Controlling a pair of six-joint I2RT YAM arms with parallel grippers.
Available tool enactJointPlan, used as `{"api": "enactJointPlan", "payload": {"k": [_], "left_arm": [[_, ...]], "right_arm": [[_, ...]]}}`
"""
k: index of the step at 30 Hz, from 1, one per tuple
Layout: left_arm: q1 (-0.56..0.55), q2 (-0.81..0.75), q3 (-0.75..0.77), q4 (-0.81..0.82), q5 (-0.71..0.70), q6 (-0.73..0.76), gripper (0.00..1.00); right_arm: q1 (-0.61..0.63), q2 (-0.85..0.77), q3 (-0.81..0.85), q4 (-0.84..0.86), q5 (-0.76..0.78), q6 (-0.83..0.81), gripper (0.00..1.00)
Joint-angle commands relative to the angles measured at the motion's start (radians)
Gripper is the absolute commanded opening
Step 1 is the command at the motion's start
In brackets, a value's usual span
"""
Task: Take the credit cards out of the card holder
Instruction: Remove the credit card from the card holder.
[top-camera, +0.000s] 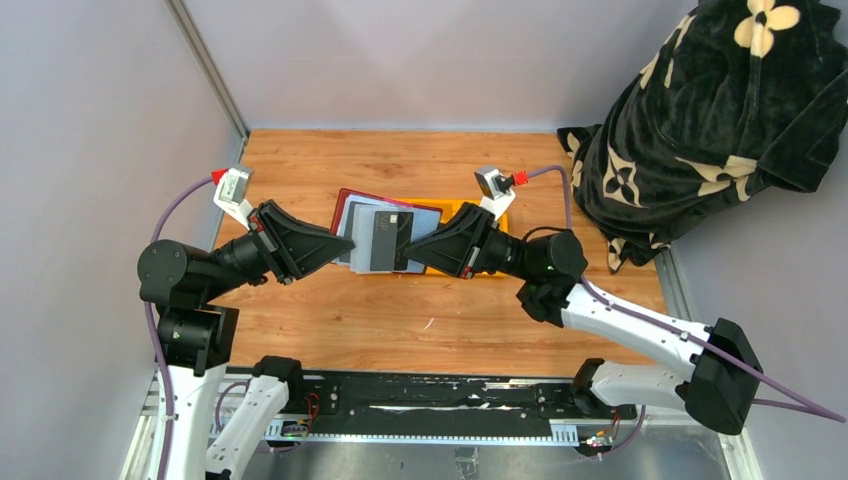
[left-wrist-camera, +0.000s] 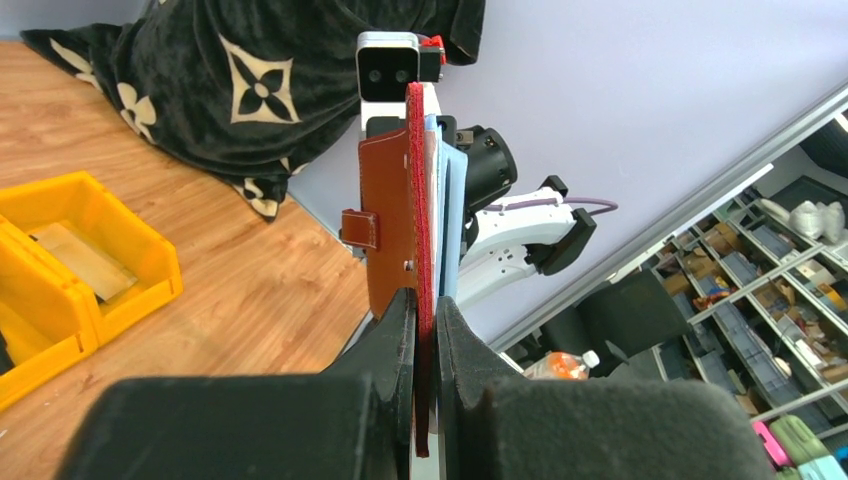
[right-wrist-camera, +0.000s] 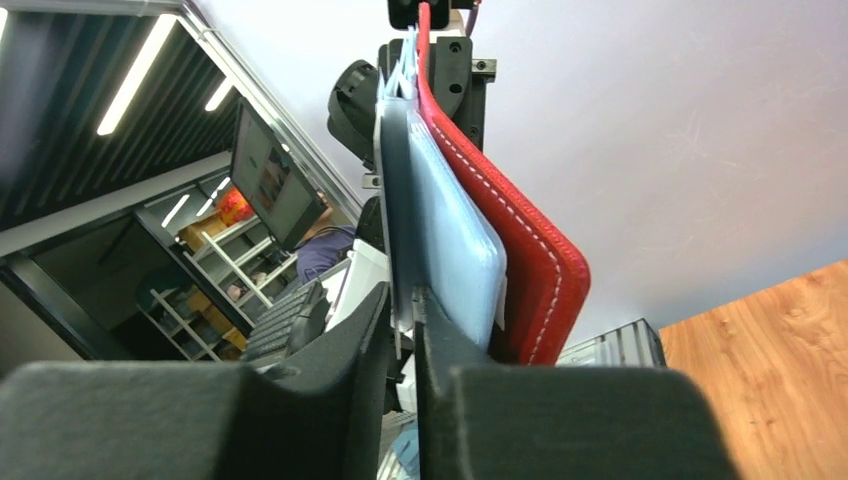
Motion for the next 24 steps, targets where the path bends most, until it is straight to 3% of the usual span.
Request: {"api": "enactJointPlan", "payload": {"k": [1,5,13,20,24], "left_arm": [[0.003,0.001,0.010,0.033,0.002,-0.011,0.00],[0.003,0.002,0.009,0.036,0.001,-0.015,0.00],[0.003,0.000,0.009,0.037,0.006,-0.015,0.00],[0.003,-0.002,0.007,0.031,0.004,-0.006,0.00],[0.003,0.003,0.021,0.032,0.004,-0.010,0.00]], "right_arm": [[0.006,0.027,0.045,0.018,-0.020,-0.008,0.24],[0.012,0.051,0.065,0.025,-0.027,-0.002,0.37],[0.014,0.064,0.086,0.042,-0.034,0.010,0.41],[0.014,0.019,0.064,0.004,-0.028,-0.011,0.04],[0.010,-0.031,0.018,-0.053,-0.003,-0.047,0.00]]}}
